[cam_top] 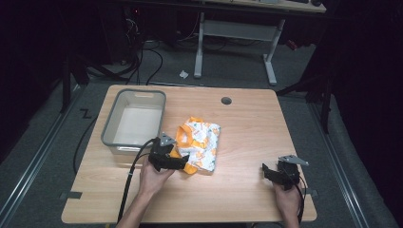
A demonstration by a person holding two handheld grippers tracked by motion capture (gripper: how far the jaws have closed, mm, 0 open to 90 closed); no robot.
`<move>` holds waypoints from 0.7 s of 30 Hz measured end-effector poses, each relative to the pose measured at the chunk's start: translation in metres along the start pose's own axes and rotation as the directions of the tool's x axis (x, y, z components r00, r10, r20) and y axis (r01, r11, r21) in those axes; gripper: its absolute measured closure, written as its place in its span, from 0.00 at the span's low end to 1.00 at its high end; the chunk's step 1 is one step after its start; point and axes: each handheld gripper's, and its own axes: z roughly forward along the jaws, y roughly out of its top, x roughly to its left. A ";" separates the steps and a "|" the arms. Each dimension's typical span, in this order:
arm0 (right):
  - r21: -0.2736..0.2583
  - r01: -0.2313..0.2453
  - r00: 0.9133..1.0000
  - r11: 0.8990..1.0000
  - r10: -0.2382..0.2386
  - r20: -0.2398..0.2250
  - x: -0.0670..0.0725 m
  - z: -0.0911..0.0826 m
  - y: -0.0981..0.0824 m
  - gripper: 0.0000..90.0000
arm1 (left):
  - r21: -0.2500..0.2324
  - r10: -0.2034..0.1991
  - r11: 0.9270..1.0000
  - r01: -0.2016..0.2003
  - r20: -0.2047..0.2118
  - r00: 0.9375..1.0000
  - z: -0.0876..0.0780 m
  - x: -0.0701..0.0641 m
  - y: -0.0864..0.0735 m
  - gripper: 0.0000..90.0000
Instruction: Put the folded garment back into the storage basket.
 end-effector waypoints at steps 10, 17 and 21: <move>0.000 0.000 1.000 1.000 0.000 0.000 0.000 0.000 0.000 0.34 | 0.033 0.002 0.999 -0.001 -0.030 1.000 0.022 -0.005 0.012 0.15; 0.001 0.000 1.000 1.000 0.000 0.001 0.000 0.000 0.000 0.34 | 0.054 -0.032 0.998 0.036 -0.080 0.996 0.038 -0.001 0.017 0.13; 0.001 0.001 1.000 1.000 -0.001 0.001 0.000 0.000 0.000 0.34 | 0.076 -0.029 0.996 0.036 -0.091 0.995 0.047 0.000 0.016 0.13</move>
